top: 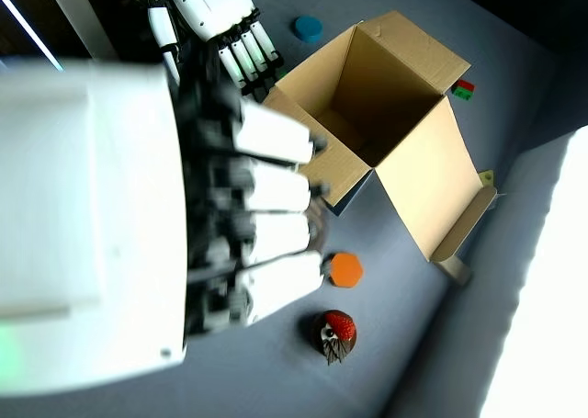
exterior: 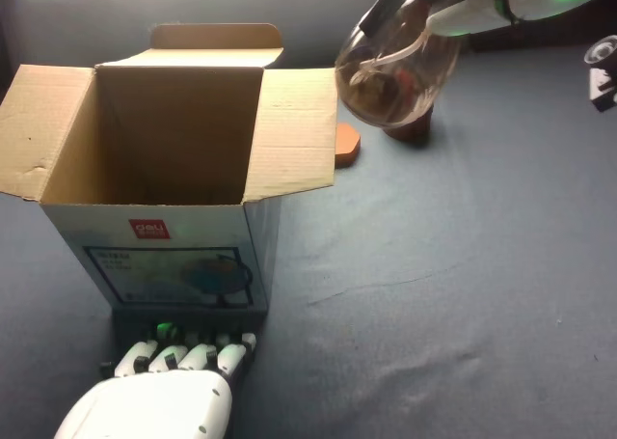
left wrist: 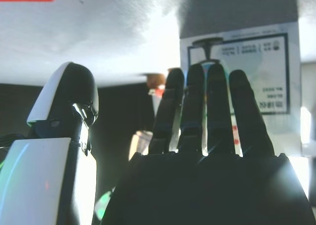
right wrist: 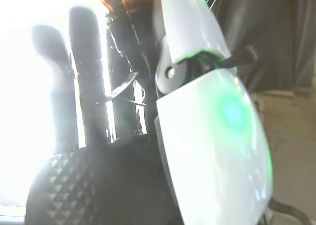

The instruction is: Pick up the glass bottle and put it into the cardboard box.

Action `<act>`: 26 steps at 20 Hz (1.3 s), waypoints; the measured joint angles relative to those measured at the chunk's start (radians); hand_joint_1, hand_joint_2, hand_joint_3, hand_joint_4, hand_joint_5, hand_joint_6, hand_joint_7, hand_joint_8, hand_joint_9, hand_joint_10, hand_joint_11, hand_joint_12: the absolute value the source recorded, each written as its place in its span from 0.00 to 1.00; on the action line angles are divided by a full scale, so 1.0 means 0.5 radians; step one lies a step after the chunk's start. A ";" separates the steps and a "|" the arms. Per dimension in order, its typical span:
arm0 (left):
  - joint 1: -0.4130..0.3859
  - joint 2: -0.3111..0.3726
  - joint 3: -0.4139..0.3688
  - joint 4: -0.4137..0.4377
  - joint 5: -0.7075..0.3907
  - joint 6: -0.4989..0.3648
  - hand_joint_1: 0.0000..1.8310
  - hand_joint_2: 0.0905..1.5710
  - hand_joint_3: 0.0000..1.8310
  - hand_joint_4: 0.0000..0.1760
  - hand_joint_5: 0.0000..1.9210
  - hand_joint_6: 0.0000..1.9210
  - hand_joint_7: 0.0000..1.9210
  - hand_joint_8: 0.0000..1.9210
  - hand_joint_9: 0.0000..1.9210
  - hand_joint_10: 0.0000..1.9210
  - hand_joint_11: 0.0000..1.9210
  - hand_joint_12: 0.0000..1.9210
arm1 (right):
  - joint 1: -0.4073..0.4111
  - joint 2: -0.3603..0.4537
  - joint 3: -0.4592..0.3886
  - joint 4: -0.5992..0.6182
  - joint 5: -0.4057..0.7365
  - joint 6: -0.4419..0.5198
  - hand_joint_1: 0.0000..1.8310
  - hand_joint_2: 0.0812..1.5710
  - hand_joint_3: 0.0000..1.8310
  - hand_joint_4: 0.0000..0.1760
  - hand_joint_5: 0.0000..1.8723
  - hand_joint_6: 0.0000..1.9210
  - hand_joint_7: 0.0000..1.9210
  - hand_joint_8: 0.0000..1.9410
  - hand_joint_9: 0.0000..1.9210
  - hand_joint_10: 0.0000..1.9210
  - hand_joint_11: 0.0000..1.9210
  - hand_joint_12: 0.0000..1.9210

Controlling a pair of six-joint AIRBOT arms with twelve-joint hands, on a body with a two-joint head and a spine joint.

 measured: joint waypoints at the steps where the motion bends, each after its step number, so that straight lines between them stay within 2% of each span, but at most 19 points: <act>1: -0.008 0.021 0.000 -0.031 0.031 0.002 0.23 0.74 0.00 0.00 0.09 0.00 0.09 0.00 0.07 0.00 0.00 0.05 | 0.007 0.002 -0.002 0.004 0.021 0.021 0.75 0.70 0.00 0.00 0.44 0.60 0.54 0.45 0.46 0.68 0.37 0.83; 2: -0.019 0.044 0.000 -0.060 0.061 0.021 0.22 0.74 0.00 0.00 0.09 0.00 0.09 0.00 0.07 0.00 0.00 0.05 | 0.007 0.006 -0.002 0.037 0.038 0.021 0.75 0.70 0.00 0.00 0.44 0.61 0.54 0.45 0.46 0.68 0.36 0.84; 4: -0.056 0.098 0.000 -0.114 0.117 0.055 0.22 0.75 0.00 0.00 0.08 0.00 0.09 0.00 0.07 0.00 0.00 0.04 | 0.007 0.005 -0.002 0.166 0.066 -0.103 0.75 0.71 0.00 0.00 0.44 0.63 0.53 0.45 0.46 0.68 0.36 0.84; 7: -0.080 0.111 0.006 -0.137 0.155 0.055 0.22 0.75 0.00 0.00 0.08 0.00 0.09 0.00 0.07 0.00 0.00 0.04 | 0.021 -0.020 -0.003 0.315 0.111 -0.188 0.75 0.71 0.00 0.00 0.43 0.63 0.53 0.46 0.46 0.68 0.36 0.84; 10: -0.106 0.116 0.024 -0.116 0.204 0.056 0.22 0.74 0.00 0.00 0.08 0.00 0.09 0.00 0.07 0.00 0.00 0.04 | 0.021 -0.071 -0.003 0.334 0.172 -0.211 0.75 0.71 0.00 0.00 0.43 0.63 0.53 0.46 0.46 0.68 0.36 0.84; 14: -0.110 0.124 0.053 -0.130 0.211 0.053 0.06 0.78 0.01 0.00 0.06 0.00 0.08 0.00 0.06 0.00 0.00 0.03 | 0.021 -0.168 0.002 0.517 0.212 -0.428 0.75 0.71 0.00 0.00 0.43 0.62 0.53 0.46 0.46 0.68 0.37 0.84; 15: -0.110 0.124 0.053 -0.128 0.208 0.053 0.01 0.79 0.01 0.00 0.06 0.00 0.08 0.00 0.06 0.00 0.00 0.02 | 0.021 -0.207 0.024 0.550 0.241 -0.429 0.75 0.71 0.00 0.00 0.43 0.62 0.53 0.46 0.46 0.68 0.37 0.84; 17: -0.110 0.124 0.053 -0.127 0.216 0.044 0.00 0.78 0.00 0.00 0.05 0.00 0.06 0.00 0.05 0.00 0.00 0.00 | 0.021 -0.307 0.077 0.558 0.256 -0.465 0.75 0.71 0.00 0.00 0.43 0.62 0.53 0.47 0.46 0.68 0.37 0.84; 21: -0.103 0.128 0.053 -0.133 0.214 0.043 0.00 0.77 0.00 0.00 0.00 0.00 0.01 0.00 0.01 0.00 0.00 0.00 | -0.034 -0.335 0.078 0.742 0.439 -0.745 0.75 0.71 0.00 0.00 0.44 0.62 0.53 0.46 0.46 0.68 0.37 0.84; 24: -0.101 0.128 0.053 -0.122 0.215 0.039 0.00 0.80 0.01 0.00 0.00 0.00 0.00 0.00 0.00 0.00 0.00 0.00 | -0.085 -0.369 0.085 0.745 0.468 -0.855 0.75 0.71 0.00 0.00 0.43 0.62 0.53 0.46 0.46 0.68 0.37 0.84; 26: -0.101 0.140 0.053 -0.128 0.211 0.034 0.00 0.82 0.02 0.00 0.00 0.00 0.00 0.00 0.00 0.00 0.00 0.00 | -0.108 -0.402 0.085 0.858 0.479 -1.019 0.75 0.71 0.00 0.00 0.44 0.62 0.53 0.46 0.46 0.68 0.37 0.84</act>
